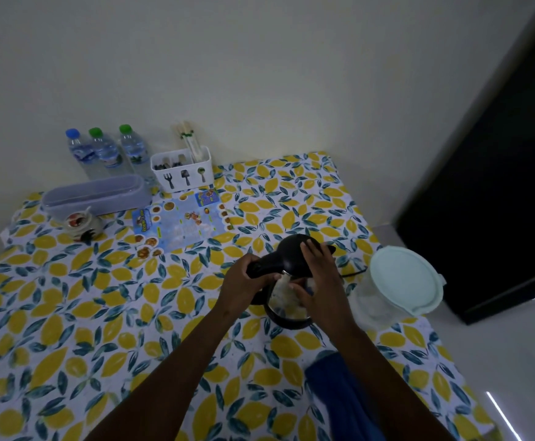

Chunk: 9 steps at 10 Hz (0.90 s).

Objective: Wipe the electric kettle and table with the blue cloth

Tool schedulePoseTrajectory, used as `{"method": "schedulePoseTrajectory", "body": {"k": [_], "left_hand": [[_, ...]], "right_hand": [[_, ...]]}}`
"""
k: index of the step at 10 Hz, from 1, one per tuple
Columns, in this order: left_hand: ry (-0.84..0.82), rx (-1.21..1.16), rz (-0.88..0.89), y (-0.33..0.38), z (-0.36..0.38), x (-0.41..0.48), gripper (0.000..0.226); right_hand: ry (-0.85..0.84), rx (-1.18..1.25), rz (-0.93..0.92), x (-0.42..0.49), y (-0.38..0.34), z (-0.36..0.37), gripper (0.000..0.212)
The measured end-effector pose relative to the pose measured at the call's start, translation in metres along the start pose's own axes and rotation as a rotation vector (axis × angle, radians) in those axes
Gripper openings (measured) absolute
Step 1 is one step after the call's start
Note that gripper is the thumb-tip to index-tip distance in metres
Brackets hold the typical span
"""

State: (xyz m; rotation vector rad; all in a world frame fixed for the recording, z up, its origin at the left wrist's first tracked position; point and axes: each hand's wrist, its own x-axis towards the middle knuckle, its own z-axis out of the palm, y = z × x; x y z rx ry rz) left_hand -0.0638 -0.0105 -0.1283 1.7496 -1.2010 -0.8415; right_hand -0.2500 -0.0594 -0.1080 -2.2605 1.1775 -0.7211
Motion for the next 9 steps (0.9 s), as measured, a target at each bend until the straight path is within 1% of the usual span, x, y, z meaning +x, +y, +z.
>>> {"method": "schedulePoseTrajectory", "body": {"k": [1,3,5,6,7,8,9], "left_hand": [[-0.007,-0.001,-0.009,0.0,-0.003,0.002,0.03],[-0.064,0.044,-0.012,-0.003,-0.007,0.005,0.038],[-0.042,0.055,0.021,-0.005,-0.004,0.0,0.045],[-0.037,0.051,0.017,-0.005,-0.006,-0.003,0.042],[-0.02,0.087,0.055,-0.008,-0.004,-0.015,0.038],[0.009,0.166,0.112,-0.009,-0.008,-0.02,0.041],[-0.006,0.313,0.141,-0.005,-0.033,-0.015,0.051]], "right_hand": [[0.002,0.002,-0.015,0.003,0.002,0.0,0.075],[0.082,0.043,0.045,-0.012,0.0,0.015,0.072],[0.086,0.019,0.017,-0.014,0.007,0.019,0.073],[0.101,0.015,0.014,-0.014,0.006,0.02,0.074],[0.097,0.004,0.012,-0.017,0.003,0.02,0.077],[0.08,-0.052,0.016,-0.017,-0.001,0.017,0.077],[0.097,-0.176,-0.026,-0.008,-0.006,0.007,0.067]]}}
